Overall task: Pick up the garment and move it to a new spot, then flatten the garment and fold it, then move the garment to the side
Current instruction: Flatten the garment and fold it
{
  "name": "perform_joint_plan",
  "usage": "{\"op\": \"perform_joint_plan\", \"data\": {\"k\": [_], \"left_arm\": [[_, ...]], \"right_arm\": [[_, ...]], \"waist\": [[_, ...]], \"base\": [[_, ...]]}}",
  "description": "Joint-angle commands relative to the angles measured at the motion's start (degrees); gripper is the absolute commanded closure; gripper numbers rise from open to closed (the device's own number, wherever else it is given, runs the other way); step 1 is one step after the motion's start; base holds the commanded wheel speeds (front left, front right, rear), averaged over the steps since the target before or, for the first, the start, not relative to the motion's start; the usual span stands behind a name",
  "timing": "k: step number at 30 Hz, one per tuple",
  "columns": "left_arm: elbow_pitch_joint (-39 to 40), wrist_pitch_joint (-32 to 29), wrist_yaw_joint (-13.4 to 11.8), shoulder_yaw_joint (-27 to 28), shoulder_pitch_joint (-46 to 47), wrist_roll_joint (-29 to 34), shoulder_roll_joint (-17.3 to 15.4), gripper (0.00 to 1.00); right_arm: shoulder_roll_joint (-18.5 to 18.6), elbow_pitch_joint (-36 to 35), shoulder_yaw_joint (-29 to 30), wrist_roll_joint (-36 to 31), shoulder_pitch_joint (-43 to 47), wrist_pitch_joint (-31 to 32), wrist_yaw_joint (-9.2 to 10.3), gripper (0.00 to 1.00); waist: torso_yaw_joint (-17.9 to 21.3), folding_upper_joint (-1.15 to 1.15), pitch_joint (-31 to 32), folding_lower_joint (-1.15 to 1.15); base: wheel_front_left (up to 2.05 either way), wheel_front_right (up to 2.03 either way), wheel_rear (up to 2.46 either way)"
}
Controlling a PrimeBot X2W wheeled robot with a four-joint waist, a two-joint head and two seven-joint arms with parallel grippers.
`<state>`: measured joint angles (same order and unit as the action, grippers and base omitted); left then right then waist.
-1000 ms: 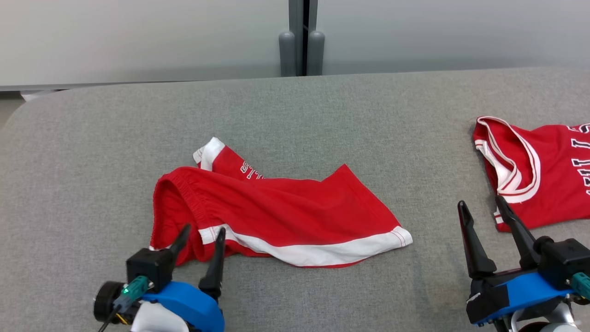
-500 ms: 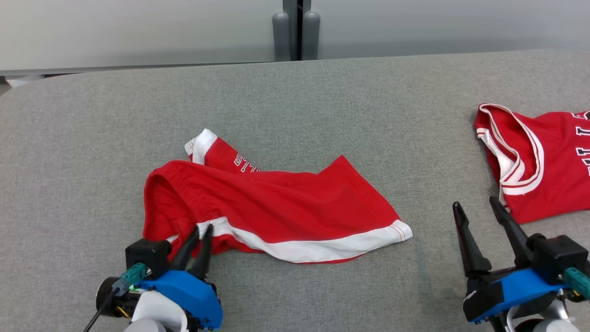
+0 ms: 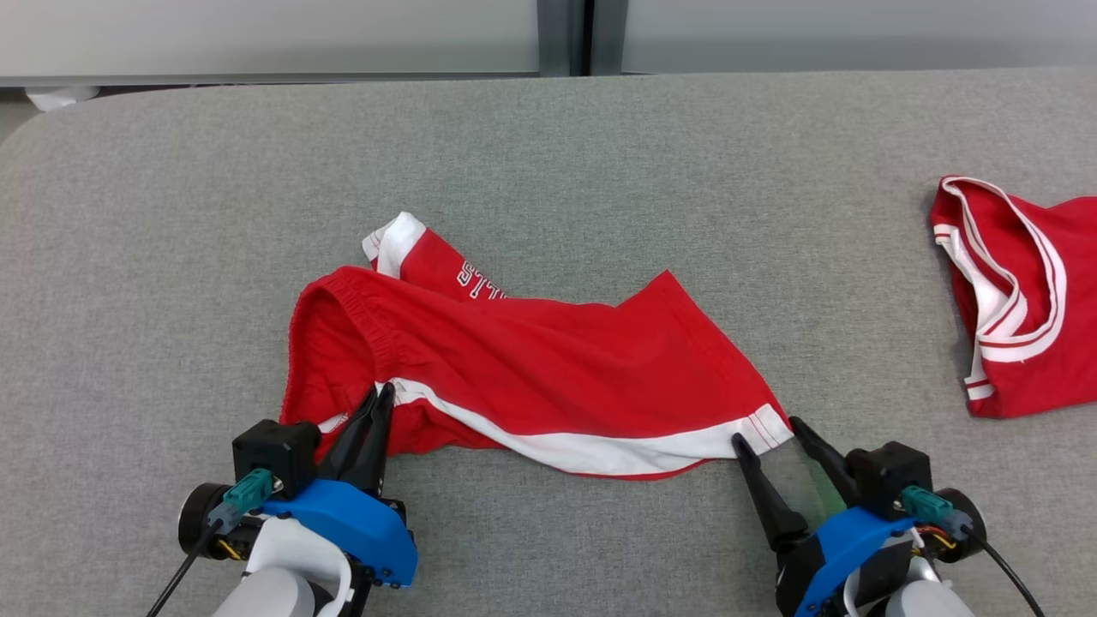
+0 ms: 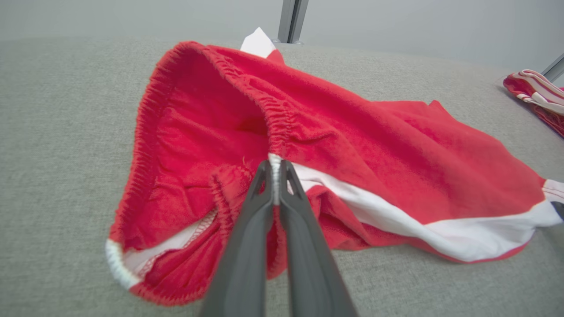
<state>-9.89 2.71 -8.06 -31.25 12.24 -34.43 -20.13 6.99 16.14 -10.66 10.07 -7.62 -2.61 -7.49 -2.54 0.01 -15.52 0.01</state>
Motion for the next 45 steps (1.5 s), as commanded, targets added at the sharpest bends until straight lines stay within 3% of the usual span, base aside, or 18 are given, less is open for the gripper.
{"op": "perform_joint_plan", "data": {"k": [1,3,4,10,16,25,31,37,42,45], "left_arm": [[-0.1,0.4,0.0,0.0,1.1,0.3,0.0,1.0],[-0.2,0.9,0.0,0.1,1.2,0.3,0.1,1.0],[-0.2,1.3,-0.1,0.1,1.2,0.4,0.1,1.0],[2.3,4.8,-1.0,0.9,1.1,2.0,-0.7,1.0],[9.9,6.4,-2.7,2.3,2.8,4.8,-3.4,1.0],[23.4,3.7,-3.8,4.6,10.6,9.0,-7.8,1.0],[29.2,1.1,-4.6,6.0,15.3,10.2,-8.7,1.0],[29.0,0.3,-5.0,6.3,16.8,9.0,-7.8,1.0],[22.7,0.7,-2.1,5.9,21.5,6.4,-5.6,1.0],[14.9,1.9,0.4,6.1,27.2,4.9,-3.8,1.0]], "right_arm": [[0.5,1.4,-0.6,0.8,-1.3,-0.4,-0.01,0.0],[0.7,3.5,-1.7,1.7,-2.3,-0.3,-0.01,0.57],[0.8,4.3,-2.1,2.1,-2.6,-0.4,-0.01,1.0],[2.4,1.9,-2.3,4.2,-3.7,-3.9,-0.01,1.0],[3.8,-7.3,2.2,4.3,-5.3,-5.4,-0.01,1.0],[6.0,-26.6,12.3,1.0,-12.0,0.3,0.01,1.0],[6.3,-35.7,16.2,0.0,-15.5,5.3,0.03,1.0],[6.7,-37.1,17.3,1.2,-17.4,7.9,0.04,1.0],[7.7,-32.2,16.2,2.7,-22.3,8.3,0.04,1.0],[7.7,-26.8,15.2,3.6,-28.4,7.4,0.04,1.0]], "waist": [[-0.3,-0.01,-0.2,-0.01],[-0.5,-0.01,-0.3,-0.01],[-0.5,-0.01,-0.3,-0.01],[-0.2,-0.01,0.7,-0.01],[0.8,-0.01,3.3,-0.01],[1.8,-0.01,7.5,-0.01],[2.2,-0.01,8.9,-0.01],[2.3,-0.01,7.6,-0.01],[2.1,-0.01,3.7,-0.01],[2.1,-0.01,0.7,-0.01]], "base": [[0.0,0.0,0.0],[0.0,0.0,0.0],[0.0,0.0,0.0],[0.0,0.0,0.0],[0.0,0.0,0.0],[0.0,0.0,0.0],[0.0,0.0,0.0],[0.0,0.0,0.0],[0.0,0.0,0.0],[0.0,0.0,0.0]]}}
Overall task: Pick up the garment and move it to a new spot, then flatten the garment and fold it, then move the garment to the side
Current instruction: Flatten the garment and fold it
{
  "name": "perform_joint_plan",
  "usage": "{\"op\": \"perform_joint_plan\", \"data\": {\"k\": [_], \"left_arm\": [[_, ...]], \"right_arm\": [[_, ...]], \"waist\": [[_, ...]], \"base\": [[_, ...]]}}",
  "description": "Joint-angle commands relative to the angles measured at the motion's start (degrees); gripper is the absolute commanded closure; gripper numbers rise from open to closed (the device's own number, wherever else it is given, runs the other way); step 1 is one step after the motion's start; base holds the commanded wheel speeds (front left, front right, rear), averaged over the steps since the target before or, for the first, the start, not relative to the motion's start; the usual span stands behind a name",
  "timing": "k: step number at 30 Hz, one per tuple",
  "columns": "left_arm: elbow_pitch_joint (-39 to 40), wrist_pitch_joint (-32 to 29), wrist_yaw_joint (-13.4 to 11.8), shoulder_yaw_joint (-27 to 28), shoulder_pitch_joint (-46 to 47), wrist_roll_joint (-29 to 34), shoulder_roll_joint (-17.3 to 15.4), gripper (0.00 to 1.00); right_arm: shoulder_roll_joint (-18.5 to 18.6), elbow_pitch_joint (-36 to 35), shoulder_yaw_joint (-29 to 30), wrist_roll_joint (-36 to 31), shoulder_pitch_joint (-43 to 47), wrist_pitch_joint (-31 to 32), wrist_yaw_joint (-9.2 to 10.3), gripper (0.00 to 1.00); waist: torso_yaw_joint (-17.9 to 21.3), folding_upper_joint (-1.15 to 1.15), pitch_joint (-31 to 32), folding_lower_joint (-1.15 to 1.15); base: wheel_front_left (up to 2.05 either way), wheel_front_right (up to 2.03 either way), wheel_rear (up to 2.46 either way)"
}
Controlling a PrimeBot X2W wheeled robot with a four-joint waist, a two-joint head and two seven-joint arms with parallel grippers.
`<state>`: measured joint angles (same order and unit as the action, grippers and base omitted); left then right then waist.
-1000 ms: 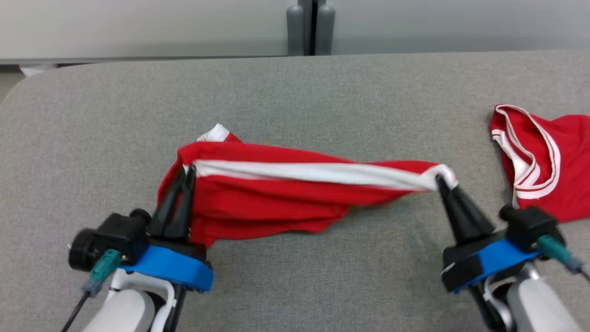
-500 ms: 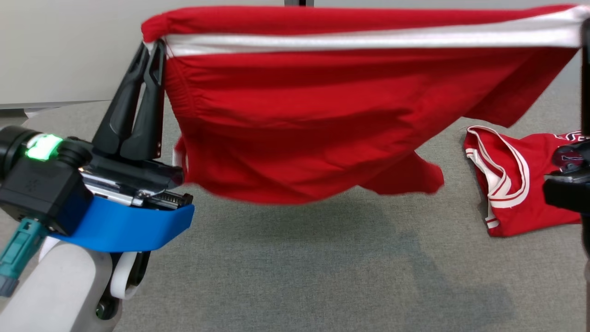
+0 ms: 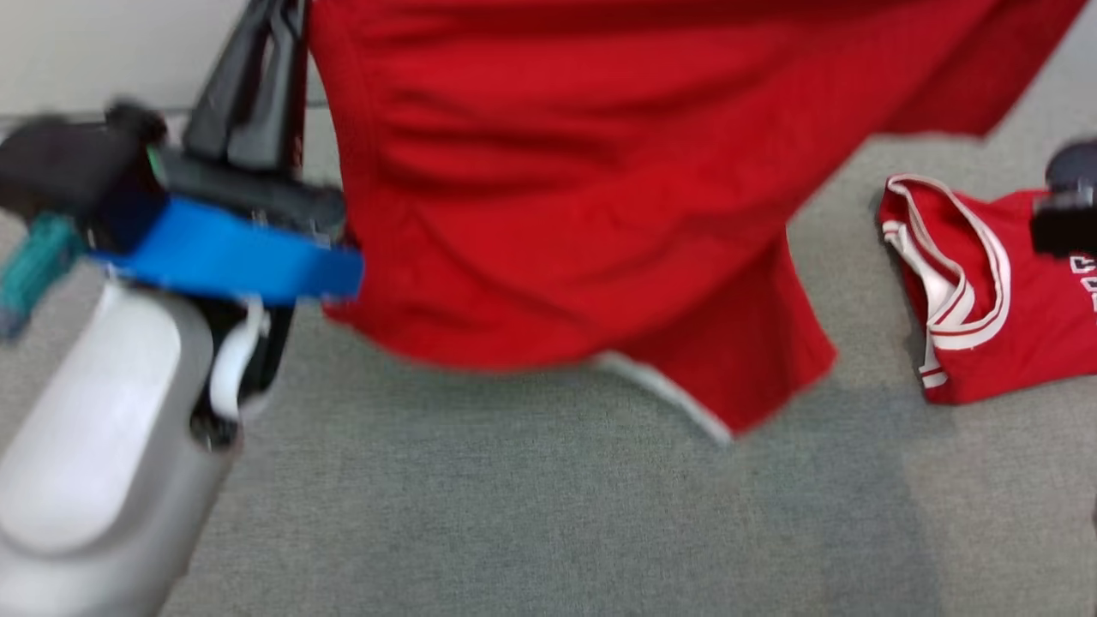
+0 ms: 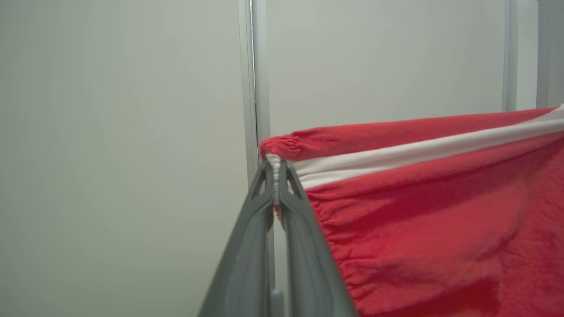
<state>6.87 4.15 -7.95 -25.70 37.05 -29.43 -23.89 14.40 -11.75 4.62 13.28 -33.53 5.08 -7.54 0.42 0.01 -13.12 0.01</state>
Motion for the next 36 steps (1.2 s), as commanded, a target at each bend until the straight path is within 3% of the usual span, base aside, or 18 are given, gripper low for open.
{"op": "perform_joint_plan", "data": {"k": [1,11,15,22,28,33,36], "left_arm": [[-4.7,1.1,1.1,0.6,4.8,-0.2,0.8,1.0],[-37.9,9.1,8.1,2.4,27.0,-1.5,8.1,1.0],[-52.0,10.2,10.0,2.9,28.5,-2.7,10.6,1.0],[-72.2,10.6,11.5,3.9,22.6,-6.2,15.7,1.0],[-77.0,11.0,12.9,3.9,16.7,-7.0,18.1,1.0],[-70.3,11.1,12.8,6.2,9.8,-5.9,17.6,1.0],[-62.5,11.1,11.9,8.4,1.9,-3.7,17.3,1.0]], "right_arm": [[0.1,3.4,-0.4,0.7,-5.1,-0.9,0.09,1.0],[-5.4,29.2,-6.6,2.0,-29.4,-8.8,0.08,1.0],[-8.3,42.7,-10.5,3.1,-30.6,-12.0,0.07,1.0],[-11.1,64.4,-17.3,6.3,-25.8,-16.6,0.06,1.0],[-11.4,69.1,-22.3,11.3,-19.0,-19.7,0.06,1.0],[-11.1,65.2,-24.3,14.0,-12.7,-20.2,0.06,1.0],[-9.1,58.9,-24.2,14.2,-6.2,-20.2,0.06,1.0]], "waist": [[-0.8,-0.01,-2.7,-0.01],[1.1,-0.01,-7.5,-0.01],[1.8,-0.01,-7.9,-0.01],[1.8,-0.01,-8.0,-0.01],[1.2,-0.01,-7.4,-0.01],[1.3,-0.01,-5.4,-0.01],[1.5,-0.01,-3.2,-0.01]], "base": [[0.0,0.0,0.0],[0.0,0.0,0.0],[0.0,0.0,0.0],[0.0,0.0,0.0],[0.0,0.0,0.0],[0.0,0.0,0.0],[0.0,0.0,0.0]]}}
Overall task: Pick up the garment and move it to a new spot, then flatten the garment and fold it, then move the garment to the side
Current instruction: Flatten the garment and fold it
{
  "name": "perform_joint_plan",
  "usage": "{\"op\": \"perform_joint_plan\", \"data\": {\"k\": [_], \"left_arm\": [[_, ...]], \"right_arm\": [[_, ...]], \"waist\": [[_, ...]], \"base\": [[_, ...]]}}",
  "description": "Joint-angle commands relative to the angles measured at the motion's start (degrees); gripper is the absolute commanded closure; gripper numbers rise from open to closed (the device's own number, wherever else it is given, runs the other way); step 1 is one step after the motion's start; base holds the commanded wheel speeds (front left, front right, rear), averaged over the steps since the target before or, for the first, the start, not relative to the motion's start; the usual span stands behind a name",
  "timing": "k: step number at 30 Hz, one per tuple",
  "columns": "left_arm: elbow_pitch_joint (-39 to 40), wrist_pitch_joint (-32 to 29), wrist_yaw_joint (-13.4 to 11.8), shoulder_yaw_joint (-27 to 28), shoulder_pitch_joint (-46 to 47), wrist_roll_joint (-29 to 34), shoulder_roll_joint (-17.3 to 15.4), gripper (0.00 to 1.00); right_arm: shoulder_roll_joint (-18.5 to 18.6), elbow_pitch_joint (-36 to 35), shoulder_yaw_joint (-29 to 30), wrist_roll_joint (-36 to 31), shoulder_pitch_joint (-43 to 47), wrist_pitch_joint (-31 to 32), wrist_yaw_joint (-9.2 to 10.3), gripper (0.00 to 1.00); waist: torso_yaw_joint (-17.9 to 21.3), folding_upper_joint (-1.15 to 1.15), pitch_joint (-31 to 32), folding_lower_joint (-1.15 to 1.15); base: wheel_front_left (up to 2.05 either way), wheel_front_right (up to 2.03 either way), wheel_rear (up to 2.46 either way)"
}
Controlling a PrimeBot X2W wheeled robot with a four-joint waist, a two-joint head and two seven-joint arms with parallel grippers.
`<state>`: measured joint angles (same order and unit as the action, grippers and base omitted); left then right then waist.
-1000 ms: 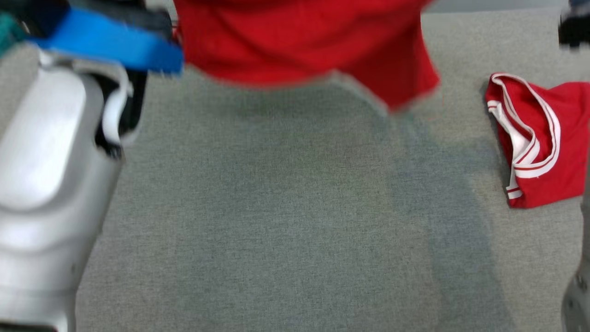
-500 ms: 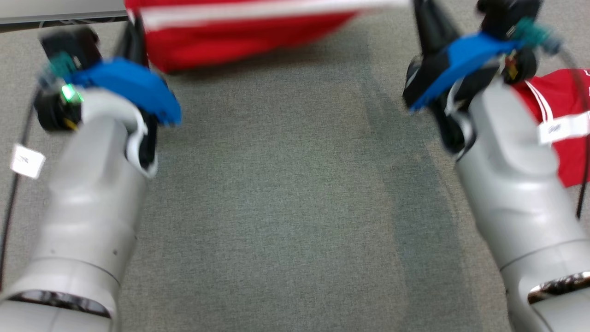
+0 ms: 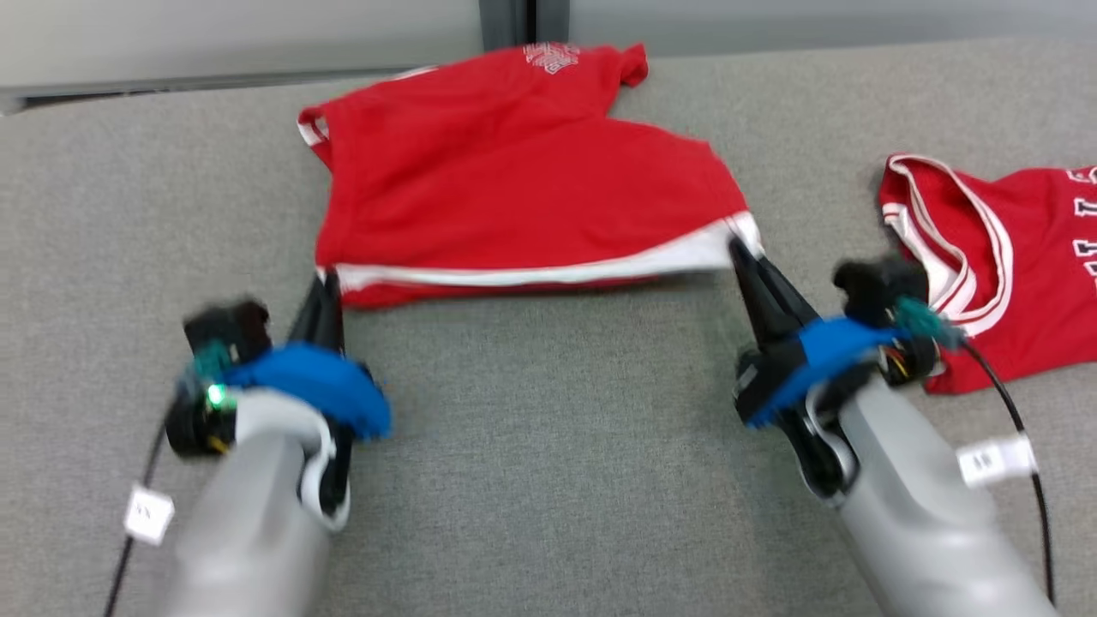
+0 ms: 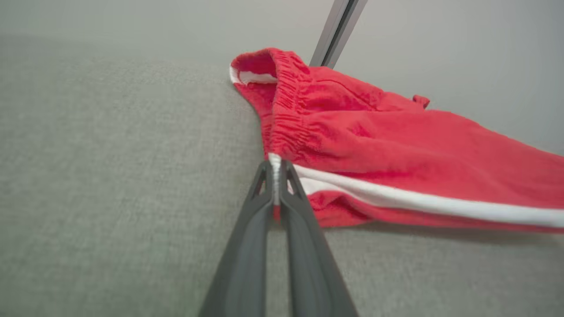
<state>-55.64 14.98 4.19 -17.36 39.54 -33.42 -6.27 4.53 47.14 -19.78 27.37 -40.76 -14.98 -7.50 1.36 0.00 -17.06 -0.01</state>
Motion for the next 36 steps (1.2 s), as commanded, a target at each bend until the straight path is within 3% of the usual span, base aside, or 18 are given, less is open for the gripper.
{"op": "perform_joint_plan", "data": {"k": [1,10,17,22,27,36], "left_arm": [[2.9,0.2,-0.4,0.7,-3.4,1.2,-0.1,1.0],[27.4,0.2,-3.8,3.4,-27.8,6.2,0.1,1.0],[48.9,-6.0,-8.5,2.6,-40.4,6.9,-2.4,1.0],[61.0,-12.2,-11.4,2.4,-45.4,6.5,-4.0,1.0],[63.0,-15.2,-11.5,2.2,-44.7,5.6,-4.5,1.0],[55.9,-16.3,-7.4,2.3,-33.4,3.0,-4.0,1.0]], "right_arm": [[1.4,-2.3,0.5,-0.1,3.6,-0.2,0.01,1.0],[6.5,-23.6,8.2,-2.5,26.4,0.3,0.05,1.0],[3.1,-44.6,18.2,-6.8,43.3,8.8,0.08,1.0],[0.6,-56.8,21.5,-9.8,50.0,16.5,0.08,1.0],[0.0,-59.0,22.4,-9.9,47.9,20.8,0.07,1.0],[4.0,-50.0,22.0,-7.8,31.0,24.4,0.06,1.0]], "waist": [[0.5,0.0,1.5,0.01],[-1.0,0.0,6.2,0.01],[-2.3,0.0,7.3,0.01],[-2.1,0.0,7.9,0.01],[-1.6,0.0,6.7,0.01],[-3.6,0.0,-1.7,0.01]], "base": [[0.0,0.0,0.0],[0.0,0.0,0.0],[0.0,0.0,0.0],[0.0,0.0,0.0],[0.0,0.0,0.0],[0.0,0.0,0.0]]}}
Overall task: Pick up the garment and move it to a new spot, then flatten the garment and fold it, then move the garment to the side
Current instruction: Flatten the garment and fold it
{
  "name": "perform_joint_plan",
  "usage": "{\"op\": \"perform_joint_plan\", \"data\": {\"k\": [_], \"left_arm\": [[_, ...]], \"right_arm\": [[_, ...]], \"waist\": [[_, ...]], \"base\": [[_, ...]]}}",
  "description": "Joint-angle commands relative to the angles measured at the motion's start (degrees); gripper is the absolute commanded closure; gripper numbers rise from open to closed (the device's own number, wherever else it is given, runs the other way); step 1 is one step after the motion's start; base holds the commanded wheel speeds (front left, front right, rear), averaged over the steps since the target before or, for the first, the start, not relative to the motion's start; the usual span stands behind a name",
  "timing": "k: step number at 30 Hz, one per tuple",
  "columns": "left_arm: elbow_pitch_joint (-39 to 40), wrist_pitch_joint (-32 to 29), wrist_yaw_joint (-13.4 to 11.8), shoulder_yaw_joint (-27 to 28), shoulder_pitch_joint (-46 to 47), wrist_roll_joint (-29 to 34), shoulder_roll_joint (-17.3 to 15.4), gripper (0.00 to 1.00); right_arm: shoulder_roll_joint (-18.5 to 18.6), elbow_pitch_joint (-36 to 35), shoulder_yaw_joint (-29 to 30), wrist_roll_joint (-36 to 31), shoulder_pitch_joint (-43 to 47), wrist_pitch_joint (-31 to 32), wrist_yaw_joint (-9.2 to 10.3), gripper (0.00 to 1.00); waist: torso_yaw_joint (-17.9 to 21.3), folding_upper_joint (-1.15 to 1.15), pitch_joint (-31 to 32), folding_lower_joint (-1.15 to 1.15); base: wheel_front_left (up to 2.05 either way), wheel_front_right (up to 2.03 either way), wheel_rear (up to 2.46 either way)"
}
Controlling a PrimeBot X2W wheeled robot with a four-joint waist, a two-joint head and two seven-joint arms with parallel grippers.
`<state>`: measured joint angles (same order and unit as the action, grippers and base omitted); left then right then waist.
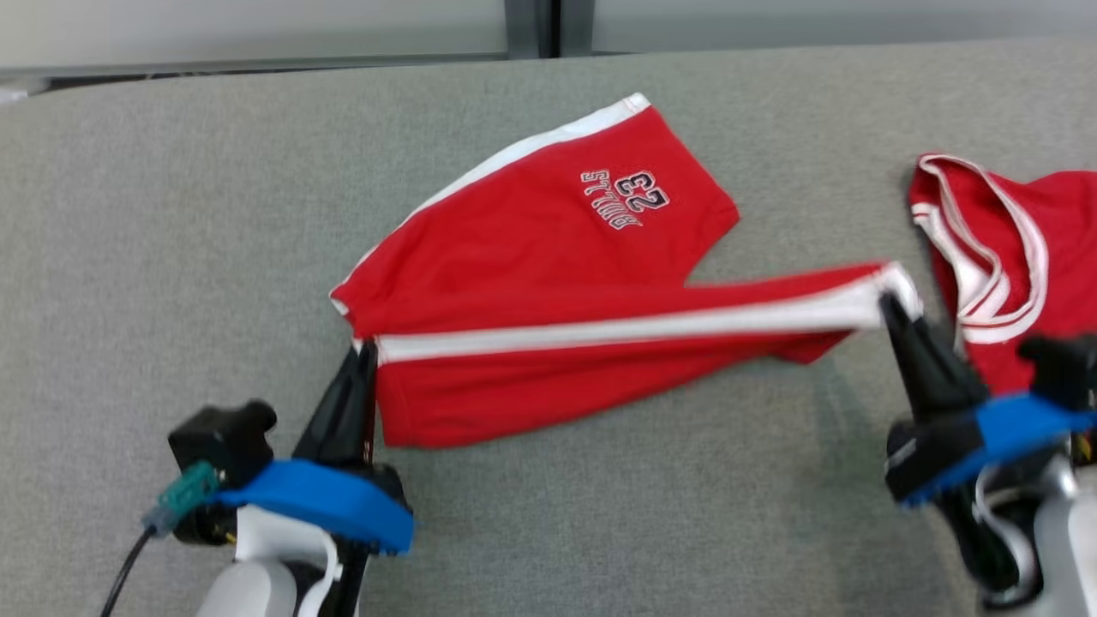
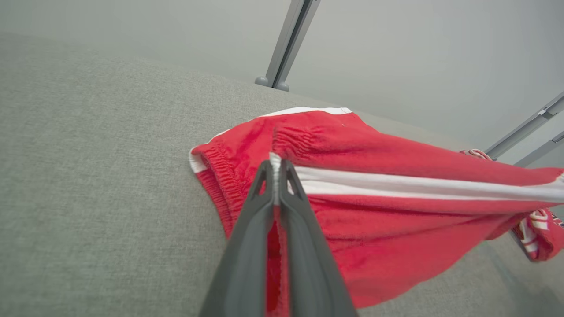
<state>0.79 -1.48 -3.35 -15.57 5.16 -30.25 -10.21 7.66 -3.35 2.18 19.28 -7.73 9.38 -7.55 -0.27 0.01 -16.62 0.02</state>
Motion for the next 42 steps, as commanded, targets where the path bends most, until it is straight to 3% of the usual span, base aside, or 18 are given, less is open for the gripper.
{"op": "perform_joint_plan", "data": {"k": [1,13,24,25,26,27,28,31,36,42], "left_arm": [[-1.3,0.5,0.4,0.6,2.7,0.1,-0.1,1.0],[-10.0,4.6,4.3,-1.9,18.7,0.9,3.5,1.0],[-20.4,9.9,6.4,-3.8,26.6,-0.5,6.0,1.0],[-21.4,9.9,6.6,-4.0,27.0,-0.8,6.1,1.0],[-22.1,10.2,6.9,-4.3,27.3,-1.0,6.2,1.0],[-22.8,10.3,6.9,-4.5,27.7,-1.1,6.3,0.43],[-23.4,10.6,7.0,-4.7,27.9,-1.2,6.4,0.0],[-24.7,12.0,6.8,-4.9,28.2,-0.9,6.4,0.0],[-23.6,15.8,3.7,-3.4,26.5,2.8,5.1,0.0],[-17.1,16.7,0.5,0.1,23.0,7.6,2.9,0.0]], "right_arm": [[1.5,2.0,-0.4,0.6,-4.6,0.6,0.11,1.0],[7.5,23.5,-6.8,3.9,-34.2,3.0,0.07,1.0],[8.9,41.1,-11.9,3.7,-49.3,-4.0,0.06,1.0],[8.9,42.2,-12.4,3.8,-50.0,-4.8,0.06,0.97],[8.8,43.2,-12.9,3.8,-50.5,-5.7,0.06,0.64],[8.7,44.0,-13.6,3.7,-51.0,-6.6,0.07,0.0],[8.6,44.5,-14.2,3.6,-51.3,-8.0,0.06,0.0],[9.3,45.2,-16.4,3.0,-51.3,-13.0,0.06,0.0],[10.2,43.8,-18.0,1.3,-48.1,-21.9,0.06,0.0],[9.0,36.1,-14.2,-0.8,-40.9,-24.4,0.06,0.0]], "waist": [[-2.3,-0.01,-3.2,-0.02],[-9.3,-0.01,-12.5,-0.02],[-12.6,-0.01,-15.1,-0.02],[-12.6,-0.01,-15.1,-0.02],[-12.6,-0.01,-15.1,-0.02],[-12.6,-0.01,-15.1,-0.02],[-12.5,-0.01,-15.1,-0.02],[-12.0,-0.01,-14.7,-0.02],[-10.2,-0.01,-12.7,-0.02],[-6.4,-0.01,-9.1,-0.02]], "base": [[0.0,0.0,0.0],[0.0,0.0,0.0],[0.0,0.0,0.0],[0.0,0.0,0.0],[0.0,0.0,0.0],[0.0,0.0,0.0],[0.0,0.0,0.0],[0.0,0.0,0.0],[0.0,0.0,0.0],[0.0,0.0,0.0]]}}
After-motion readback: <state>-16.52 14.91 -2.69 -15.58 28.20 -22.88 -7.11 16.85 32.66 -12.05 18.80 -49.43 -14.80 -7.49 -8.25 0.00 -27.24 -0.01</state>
